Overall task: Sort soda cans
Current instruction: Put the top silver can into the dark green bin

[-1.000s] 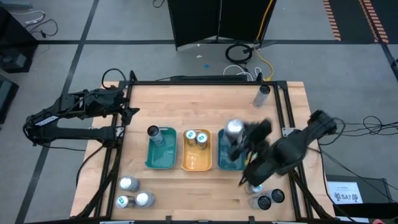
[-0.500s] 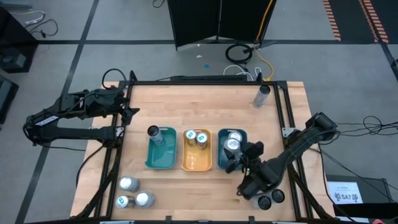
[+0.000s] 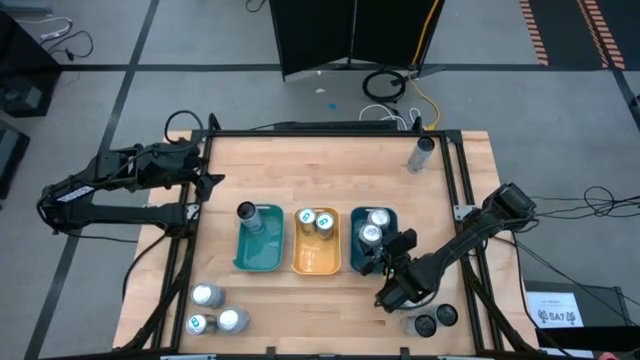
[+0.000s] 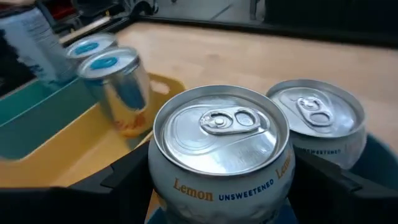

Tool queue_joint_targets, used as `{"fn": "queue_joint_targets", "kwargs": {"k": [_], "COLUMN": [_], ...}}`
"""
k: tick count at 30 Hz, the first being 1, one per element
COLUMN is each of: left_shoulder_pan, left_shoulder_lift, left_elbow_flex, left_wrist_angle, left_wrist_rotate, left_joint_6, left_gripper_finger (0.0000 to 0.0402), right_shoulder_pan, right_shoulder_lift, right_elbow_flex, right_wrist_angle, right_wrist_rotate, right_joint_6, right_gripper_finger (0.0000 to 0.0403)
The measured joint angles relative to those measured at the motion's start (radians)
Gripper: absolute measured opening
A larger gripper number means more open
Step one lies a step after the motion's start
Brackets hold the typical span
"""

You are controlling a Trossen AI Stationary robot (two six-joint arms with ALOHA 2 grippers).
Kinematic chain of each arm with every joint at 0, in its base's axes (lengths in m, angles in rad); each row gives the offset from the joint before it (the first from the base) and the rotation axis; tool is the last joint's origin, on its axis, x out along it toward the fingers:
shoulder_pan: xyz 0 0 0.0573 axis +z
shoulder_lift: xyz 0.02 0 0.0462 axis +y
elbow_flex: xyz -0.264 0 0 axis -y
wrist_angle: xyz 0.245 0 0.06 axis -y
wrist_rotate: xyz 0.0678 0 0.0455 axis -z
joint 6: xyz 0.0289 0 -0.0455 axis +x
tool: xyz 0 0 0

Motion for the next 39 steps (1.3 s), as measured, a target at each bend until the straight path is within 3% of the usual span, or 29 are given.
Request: {"fn": "queue_joint_targets", "kwargs": {"k": [6, 25, 33, 39], "left_shoulder_pan": [0.000, 0.000, 0.000, 0.000], "left_shoulder_lift": [0.000, 0.000, 0.000, 0.000], "left_elbow_flex": [0.000, 0.000, 0.000, 0.000], "left_wrist_angle": [0.000, -0.002, -0.005, -0.005], "left_wrist_rotate": [0.023, 0.025, 0.025, 0.025], "left_joint_6": [0.001, 0.010, 0.010, 0.010], "left_gripper_finger": [0.0354, 0.0354, 0.0354, 0.0354], "right_shoulder_pan": [-0.059, -0.097, -0.096, -0.095], "right_shoulder_lift": [0.038, 0.070, 0.070, 0.070], "right_elbow_flex": [-0.057, -0.044, 0.030, 0.148], "right_wrist_angle": [0.108, 0.211, 0.149, -0.034], "right_wrist_rotate": [-0.007, -0.016, -0.092, -0.116], "right_joint_6": [-0.130, -0.137, -0.229, -0.265], "right_gripper_finger": [0.0284, 0.0345, 0.0347, 0.0347]}}
